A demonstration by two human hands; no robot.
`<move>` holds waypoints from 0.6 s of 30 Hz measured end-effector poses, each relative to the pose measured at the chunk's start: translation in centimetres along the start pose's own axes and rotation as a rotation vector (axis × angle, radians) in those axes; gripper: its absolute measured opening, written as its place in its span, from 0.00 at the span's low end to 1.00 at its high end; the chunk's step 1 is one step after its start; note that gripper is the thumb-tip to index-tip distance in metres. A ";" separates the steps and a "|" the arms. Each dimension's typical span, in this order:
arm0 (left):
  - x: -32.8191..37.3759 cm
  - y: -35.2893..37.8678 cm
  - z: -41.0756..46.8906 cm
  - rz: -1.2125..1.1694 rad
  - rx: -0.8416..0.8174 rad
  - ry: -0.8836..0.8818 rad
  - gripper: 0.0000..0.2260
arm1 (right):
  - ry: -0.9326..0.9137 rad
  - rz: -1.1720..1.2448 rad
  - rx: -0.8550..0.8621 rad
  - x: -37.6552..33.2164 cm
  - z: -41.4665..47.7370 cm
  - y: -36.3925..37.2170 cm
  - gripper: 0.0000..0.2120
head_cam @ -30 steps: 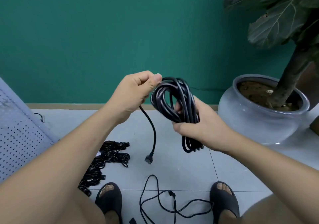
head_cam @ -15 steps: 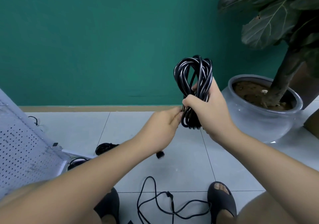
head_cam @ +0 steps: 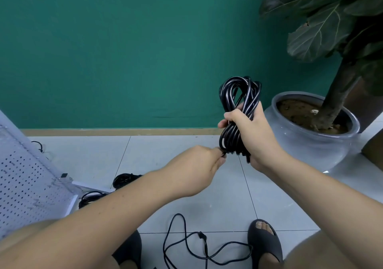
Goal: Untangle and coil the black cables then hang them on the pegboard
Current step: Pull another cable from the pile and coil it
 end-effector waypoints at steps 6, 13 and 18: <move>0.2 -0.8 -1.4 0.196 -0.099 0.052 0.15 | -0.109 -0.383 -0.273 0.5 1.7 0.4 0.31; -0.5 -5.9 -3.2 0.131 -0.054 0.096 0.13 | -0.002 -0.336 -0.674 3.1 0.8 1.9 0.43; 1.2 -8.3 -3.6 0.061 0.110 0.213 0.09 | -0.012 -0.474 -0.804 3.8 -0.4 3.4 0.50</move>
Point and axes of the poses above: each hand's wrist, its own z-axis towards the middle knuckle, its own y-axis out of the palm, x = y × z, the point moved 10 cm from there along z, towards the middle knuckle, and after that the axes turned 2 degrees about x, right-handed, at the moved point
